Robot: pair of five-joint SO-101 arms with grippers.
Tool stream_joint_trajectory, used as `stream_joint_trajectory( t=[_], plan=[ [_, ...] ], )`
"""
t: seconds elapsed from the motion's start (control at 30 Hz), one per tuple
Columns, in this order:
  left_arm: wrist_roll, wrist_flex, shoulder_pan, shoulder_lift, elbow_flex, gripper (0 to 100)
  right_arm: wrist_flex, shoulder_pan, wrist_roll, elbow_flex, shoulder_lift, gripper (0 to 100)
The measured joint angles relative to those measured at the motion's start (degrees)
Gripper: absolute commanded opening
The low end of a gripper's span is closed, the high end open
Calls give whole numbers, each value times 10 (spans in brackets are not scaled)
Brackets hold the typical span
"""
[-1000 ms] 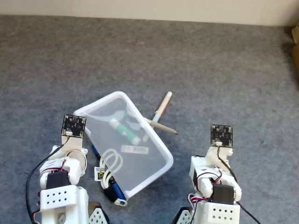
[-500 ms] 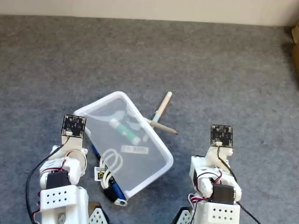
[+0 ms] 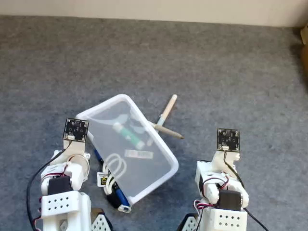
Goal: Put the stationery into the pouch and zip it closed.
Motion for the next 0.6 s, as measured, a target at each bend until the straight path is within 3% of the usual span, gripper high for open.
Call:
stream_joint_trajectory(
  t=[0.6],
  plan=[
    [0,0,4,0,-11,24,0,0,0,0,0,13]
  ],
)
